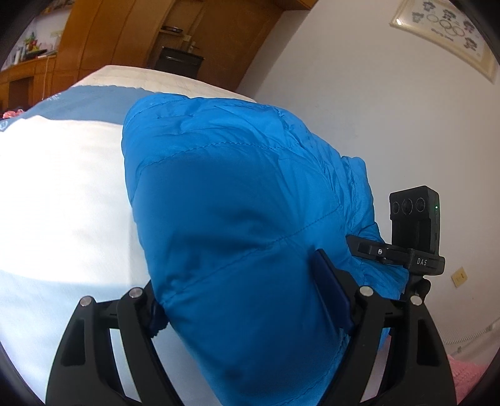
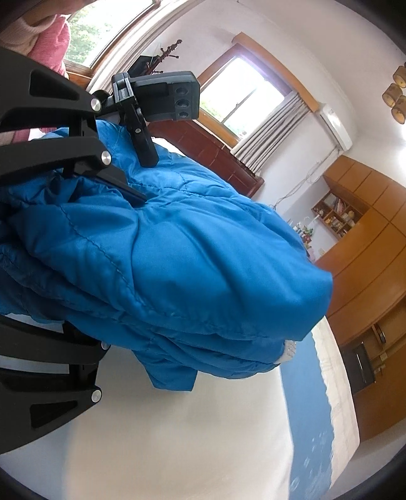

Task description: Fold large clothes

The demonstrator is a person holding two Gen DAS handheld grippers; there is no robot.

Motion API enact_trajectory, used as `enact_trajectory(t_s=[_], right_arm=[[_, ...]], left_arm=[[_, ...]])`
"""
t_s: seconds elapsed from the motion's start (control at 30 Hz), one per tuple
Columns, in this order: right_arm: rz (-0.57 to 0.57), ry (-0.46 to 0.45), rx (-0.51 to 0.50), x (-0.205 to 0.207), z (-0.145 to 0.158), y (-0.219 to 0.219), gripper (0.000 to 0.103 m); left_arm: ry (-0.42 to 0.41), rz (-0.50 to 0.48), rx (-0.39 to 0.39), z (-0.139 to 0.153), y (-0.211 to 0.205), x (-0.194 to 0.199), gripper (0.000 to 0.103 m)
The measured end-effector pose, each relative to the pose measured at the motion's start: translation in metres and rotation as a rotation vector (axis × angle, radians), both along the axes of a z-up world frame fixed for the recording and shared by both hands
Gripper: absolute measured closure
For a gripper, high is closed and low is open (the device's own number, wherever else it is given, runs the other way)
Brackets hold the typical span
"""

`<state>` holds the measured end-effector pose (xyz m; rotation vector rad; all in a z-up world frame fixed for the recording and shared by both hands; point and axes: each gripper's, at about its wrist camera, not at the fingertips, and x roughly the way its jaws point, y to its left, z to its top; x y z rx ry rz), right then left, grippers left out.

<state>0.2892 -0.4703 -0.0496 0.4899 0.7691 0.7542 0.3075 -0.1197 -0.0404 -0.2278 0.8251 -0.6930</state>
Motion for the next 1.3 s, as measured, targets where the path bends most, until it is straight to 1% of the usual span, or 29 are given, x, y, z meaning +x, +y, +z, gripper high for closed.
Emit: enact_trajectory(t_s=[0.13,0.3,0.43,0.5,0.53,0.6,0.7,0.77,0.8,0.83,0.87,0.93,0.97,1.0,1.2,1.3], right_arm=[[0.033,0.010,0.001,0.042,0.001,0.009,0.044],[0.055,0.038,-0.011,0.086,-0.005,0.021,0.044],[0.063,0.078,-0.020,0.113,-0.020,0.031,0.044],[0.058,0.104,-0.026,0.123,-0.027,0.039,0.044],[0.054,0.124,-0.029,0.126,-0.035,0.041,0.044],[0.046,0.143,-0.024,0.126,-0.043,0.046,0.042],[0.041,0.147,-0.010,0.129,-0.044,0.044,0.041],[0.031,0.158,-0.016,0.126,-0.045,0.043,0.037],[0.028,0.164,-0.023,0.132,-0.044,0.043,0.035],[0.026,0.165,-0.029,0.133,-0.042,0.044,0.032],[0.019,0.165,-0.042,0.136,-0.036,0.047,0.029],[0.007,0.161,-0.077,0.131,-0.029,0.046,0.024],[-0.004,0.155,-0.096,0.127,-0.025,0.045,0.024],[-0.016,0.152,-0.114,0.121,-0.021,0.041,0.023],[-0.056,0.102,-0.175,0.074,-0.003,0.023,0.023],[-0.086,0.108,-0.198,0.059,-0.007,0.015,0.023]], left_arm=[[-0.007,0.035,-0.001,0.000,0.011,0.032,0.024],[0.015,0.072,-0.018,-0.010,0.026,0.069,0.024],[0.048,0.090,-0.032,-0.024,0.036,0.091,0.024],[0.077,0.098,-0.037,-0.038,0.041,0.102,0.024],[0.093,0.099,-0.035,-0.044,0.044,0.104,0.024],[0.112,0.099,-0.025,-0.057,0.048,0.107,0.022],[0.098,0.090,-0.012,-0.054,0.047,0.105,0.021],[0.105,0.092,-0.012,-0.055,0.049,0.106,0.019],[0.112,0.093,-0.015,-0.055,0.051,0.106,0.018],[0.120,0.094,-0.017,-0.056,0.051,0.119,0.017],[0.132,0.095,-0.020,-0.057,0.053,0.122,0.017],[0.147,0.105,-0.014,-0.054,0.056,0.119,0.016],[0.148,0.108,-0.008,-0.052,0.056,0.122,0.016],[0.144,0.111,0.000,-0.054,0.061,0.137,0.016],[0.082,0.142,0.047,-0.039,0.072,0.095,0.015],[0.042,0.144,0.086,-0.039,0.071,0.077,0.014]])
